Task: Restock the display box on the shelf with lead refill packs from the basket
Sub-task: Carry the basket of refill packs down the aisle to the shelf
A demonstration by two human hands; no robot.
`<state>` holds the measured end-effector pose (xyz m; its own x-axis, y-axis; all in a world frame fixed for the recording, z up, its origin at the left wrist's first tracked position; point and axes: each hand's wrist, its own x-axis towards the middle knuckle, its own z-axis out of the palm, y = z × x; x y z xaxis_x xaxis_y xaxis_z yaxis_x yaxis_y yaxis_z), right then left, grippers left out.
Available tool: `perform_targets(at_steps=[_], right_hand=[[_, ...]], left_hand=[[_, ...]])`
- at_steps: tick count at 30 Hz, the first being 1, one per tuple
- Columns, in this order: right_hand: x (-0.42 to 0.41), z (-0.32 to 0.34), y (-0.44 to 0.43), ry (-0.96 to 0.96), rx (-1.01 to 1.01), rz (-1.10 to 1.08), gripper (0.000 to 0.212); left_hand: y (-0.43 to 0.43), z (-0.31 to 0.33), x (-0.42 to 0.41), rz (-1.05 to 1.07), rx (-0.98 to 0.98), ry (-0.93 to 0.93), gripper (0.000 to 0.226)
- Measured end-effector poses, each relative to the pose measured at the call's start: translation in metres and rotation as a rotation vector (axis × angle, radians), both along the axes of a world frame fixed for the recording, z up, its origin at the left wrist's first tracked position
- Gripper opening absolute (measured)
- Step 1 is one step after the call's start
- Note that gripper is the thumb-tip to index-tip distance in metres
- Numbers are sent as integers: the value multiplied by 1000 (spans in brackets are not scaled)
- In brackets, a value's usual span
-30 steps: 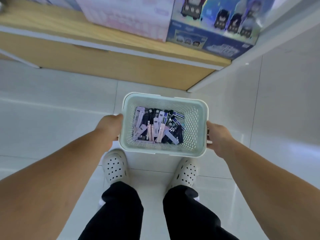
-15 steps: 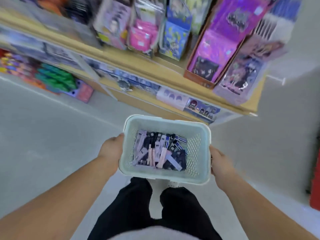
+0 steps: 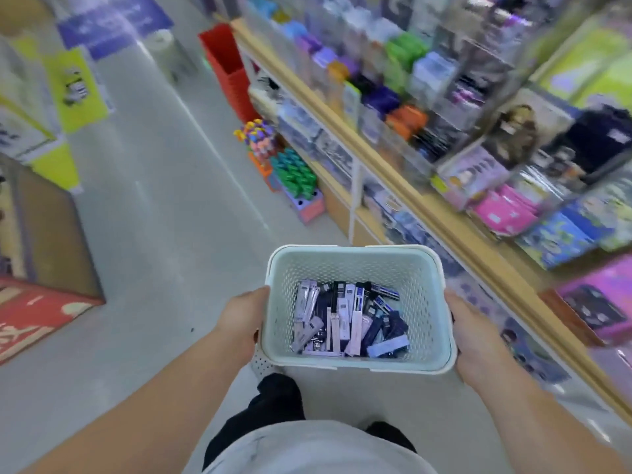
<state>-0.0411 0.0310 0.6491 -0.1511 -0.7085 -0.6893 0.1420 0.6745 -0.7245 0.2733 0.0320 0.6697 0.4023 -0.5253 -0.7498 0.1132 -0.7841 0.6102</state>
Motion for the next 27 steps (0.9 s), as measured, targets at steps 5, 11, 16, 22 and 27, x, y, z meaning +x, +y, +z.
perform_targets(at_steps=[5,11,16,22,27], right_hand=[[100,-12,-70,-78,29,126,52],[263,3,-158,-72,79,146,35],[374,23,-237,-56,80,201,30],[462,31,-343,-83,81,325,33],[526,23,-452,-61,66,388,33]], left_hand=[[-32,1,112,136,-29,56,21],[-87,13,264,181,-75,14,25],[-139,19,358,270,-123,-12,23],[-202,12,434,383,-136,42,24],[-282,12,489,409,-172,85,30]])
